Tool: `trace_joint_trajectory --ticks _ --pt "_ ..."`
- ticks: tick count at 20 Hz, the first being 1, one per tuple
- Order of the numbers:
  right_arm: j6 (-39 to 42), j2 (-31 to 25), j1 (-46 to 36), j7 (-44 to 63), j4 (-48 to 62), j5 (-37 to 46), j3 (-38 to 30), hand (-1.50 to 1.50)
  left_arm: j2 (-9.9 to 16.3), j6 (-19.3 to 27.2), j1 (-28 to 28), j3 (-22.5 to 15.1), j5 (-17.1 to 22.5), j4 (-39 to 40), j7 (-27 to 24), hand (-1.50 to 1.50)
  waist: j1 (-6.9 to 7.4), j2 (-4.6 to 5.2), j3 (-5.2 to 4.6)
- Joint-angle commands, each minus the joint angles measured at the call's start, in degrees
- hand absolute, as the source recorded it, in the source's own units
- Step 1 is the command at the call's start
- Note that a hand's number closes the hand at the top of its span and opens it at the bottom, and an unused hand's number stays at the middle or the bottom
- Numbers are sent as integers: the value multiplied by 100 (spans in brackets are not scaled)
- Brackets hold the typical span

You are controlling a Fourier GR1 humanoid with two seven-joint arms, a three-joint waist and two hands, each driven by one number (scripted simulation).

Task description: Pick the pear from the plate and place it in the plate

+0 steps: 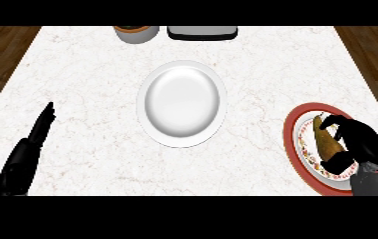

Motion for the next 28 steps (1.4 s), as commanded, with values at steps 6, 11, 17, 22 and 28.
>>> trace_joint_trajectory --ticks 6,11,17,22,28 --pt "-528 692 367 1265 -2494 292 171 150 -31 -88 -188 76 69 -36 212 0 -18 23 71" --pt "-733 828 641 960 -3854 273 575 150 -86 -12 -88 39 -30 -224 395 0 -31 13 76" --pt "23 1339 279 1190 -5003 -60 1560 150 -163 -74 -10 1 -69 111 12 0 40 32 72" --pt "500 1544 -481 1724 -4855 252 2171 150 -65 -107 -365 193 -123 541 -284 0 75 58 74" --pt "-137 1638 -1648 3247 -3785 221 3367 150 -87 -199 -277 246 -87 442 -239 0 128 63 74"
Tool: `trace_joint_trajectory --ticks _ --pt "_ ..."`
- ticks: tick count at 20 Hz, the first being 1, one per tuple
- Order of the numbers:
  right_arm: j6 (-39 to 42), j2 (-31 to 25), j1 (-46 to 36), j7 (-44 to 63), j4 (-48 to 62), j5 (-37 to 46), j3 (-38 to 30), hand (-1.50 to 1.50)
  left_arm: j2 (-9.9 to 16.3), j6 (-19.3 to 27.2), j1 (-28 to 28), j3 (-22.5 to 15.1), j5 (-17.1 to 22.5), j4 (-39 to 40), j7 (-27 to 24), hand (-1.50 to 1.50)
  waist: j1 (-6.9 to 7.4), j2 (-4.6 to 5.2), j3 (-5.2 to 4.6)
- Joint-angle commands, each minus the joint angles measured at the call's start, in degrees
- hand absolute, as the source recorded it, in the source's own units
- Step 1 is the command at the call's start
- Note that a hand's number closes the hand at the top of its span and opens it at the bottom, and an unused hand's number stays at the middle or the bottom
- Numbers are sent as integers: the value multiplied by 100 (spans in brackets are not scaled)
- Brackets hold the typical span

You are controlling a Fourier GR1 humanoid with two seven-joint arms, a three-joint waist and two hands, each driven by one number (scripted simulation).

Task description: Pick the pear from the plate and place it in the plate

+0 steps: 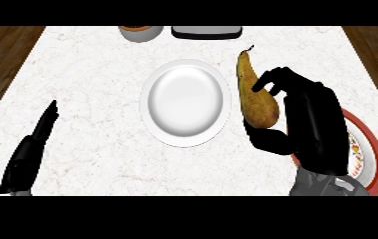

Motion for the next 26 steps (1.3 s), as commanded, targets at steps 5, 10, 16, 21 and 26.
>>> trace_joint_trajectory --ticks 5,10,16,21,26 --pt "-936 66 -1784 1563 1928 -672 765 150 22 -140 -118 55 16 -75 190 0 67 13 3" --pt "-1523 67 -2431 1856 3381 -1303 1165 150 -123 12 -17 -80 -208 -85 8 0 111 24 2" --pt "-2363 67 -3289 1423 5337 -2200 1377 150 -124 -63 -156 14 -134 107 -153 0 155 42 1" --pt "-3091 67 -3345 812 6283 -3325 1623 150 -147 -146 -70 -153 -243 -138 74 0 302 78 6" --pt "-4028 67 -3735 1627 6952 -3970 1954 -150 2 -325 -395 -23 -90 -286 410 0 319 66 6"
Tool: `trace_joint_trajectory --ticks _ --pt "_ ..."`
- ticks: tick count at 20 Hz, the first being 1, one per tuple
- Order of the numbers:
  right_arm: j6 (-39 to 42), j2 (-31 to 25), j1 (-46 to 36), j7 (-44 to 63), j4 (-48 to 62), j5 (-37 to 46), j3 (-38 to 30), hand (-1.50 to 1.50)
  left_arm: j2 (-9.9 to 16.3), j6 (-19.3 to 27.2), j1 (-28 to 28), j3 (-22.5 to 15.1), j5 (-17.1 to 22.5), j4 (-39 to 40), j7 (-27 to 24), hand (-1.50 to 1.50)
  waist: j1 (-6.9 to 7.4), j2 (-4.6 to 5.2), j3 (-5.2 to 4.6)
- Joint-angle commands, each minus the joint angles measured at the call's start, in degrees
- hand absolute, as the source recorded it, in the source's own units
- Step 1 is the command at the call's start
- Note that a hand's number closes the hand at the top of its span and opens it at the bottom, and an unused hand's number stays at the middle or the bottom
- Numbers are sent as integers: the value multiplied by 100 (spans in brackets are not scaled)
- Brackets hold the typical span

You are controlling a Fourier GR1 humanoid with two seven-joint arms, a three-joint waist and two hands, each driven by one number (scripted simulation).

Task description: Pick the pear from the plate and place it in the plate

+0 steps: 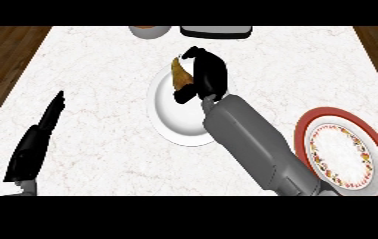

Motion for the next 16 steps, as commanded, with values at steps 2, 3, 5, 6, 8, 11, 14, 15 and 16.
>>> trace_joint_trajectory --ticks 2,3,5,6,8,11,14,15,16 --pt "-1045 0 -344 -205 944 -864 521 -150 -42 34 -143 60 -32 352 -215 0 42 21 -2" --pt "-1137 0 -286 -310 1012 -1078 726 -150 110 -186 -88 86 71 69 -21 0 57 12 1" --pt "-1295 0 -500 -760 1136 -1165 372 -150 4 -49 -23 63 3 9 -23 0 14 5 3" --pt "-1650 0 -135 -1028 915 -1201 342 -150 -138 154 -228 -24 -181 382 -132 0 -60 11 2" --pt "-2076 0 -23 -1096 601 -1322 404 -150 -75 -31 -54 -8 -40 30 86 0 -62 -19 6" --pt "-2502 0 -230 -1260 606 -1332 -109 -150 -121 128 -23 104 -77 271 -188 0 -175 -28 2" --pt "-2918 -2 107 -1320 480 -1277 -499 -150 -100 187 285 140 -153 166 -285 0 -252 -54 2" --pt "-2830 -44 36 -1160 367 -1203 -575 -150 -171 152 222 150 -75 325 -349 0 -296 -66 -1" --pt "-2837 -225 354 -1395 -50 -1361 -672 -150 -126 166 205 215 -72 386 -354 0 -343 -74 1"
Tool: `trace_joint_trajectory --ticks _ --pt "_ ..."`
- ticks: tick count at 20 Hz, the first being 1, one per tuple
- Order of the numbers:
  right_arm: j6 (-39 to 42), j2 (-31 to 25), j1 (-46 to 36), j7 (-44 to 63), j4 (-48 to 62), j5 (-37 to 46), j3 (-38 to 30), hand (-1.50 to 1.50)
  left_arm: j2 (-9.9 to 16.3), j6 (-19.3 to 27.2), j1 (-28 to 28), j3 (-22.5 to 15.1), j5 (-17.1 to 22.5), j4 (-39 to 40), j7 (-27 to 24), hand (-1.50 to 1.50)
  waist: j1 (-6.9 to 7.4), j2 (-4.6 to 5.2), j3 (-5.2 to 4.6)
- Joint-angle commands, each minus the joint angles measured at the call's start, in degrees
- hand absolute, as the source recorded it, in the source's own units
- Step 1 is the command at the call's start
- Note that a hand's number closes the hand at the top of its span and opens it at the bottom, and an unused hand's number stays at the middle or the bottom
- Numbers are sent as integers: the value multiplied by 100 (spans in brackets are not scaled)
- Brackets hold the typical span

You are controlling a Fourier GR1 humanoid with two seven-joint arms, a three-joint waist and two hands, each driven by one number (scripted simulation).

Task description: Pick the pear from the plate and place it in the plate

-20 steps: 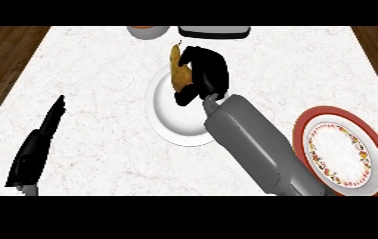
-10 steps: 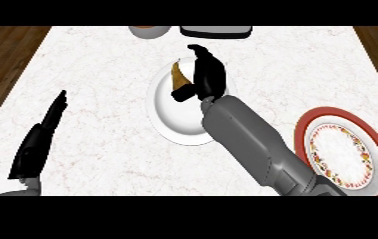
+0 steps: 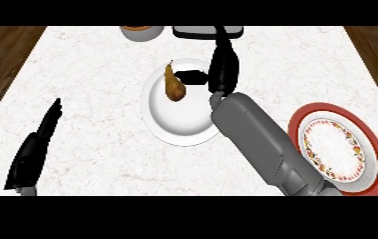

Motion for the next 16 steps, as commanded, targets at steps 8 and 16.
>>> trace_joint_trajectory --ticks 8,16 --pt "315 -908 2502 -2448 -2583 -1509 -1108 -150 -49 65 313 0 -85 -563 307 0 -120 -26 11" --pt "1665 -1677 3632 -3352 -3328 -2059 -1774 -150 60 -163 -125 206 83 -575 717 0 -100 -19 0"
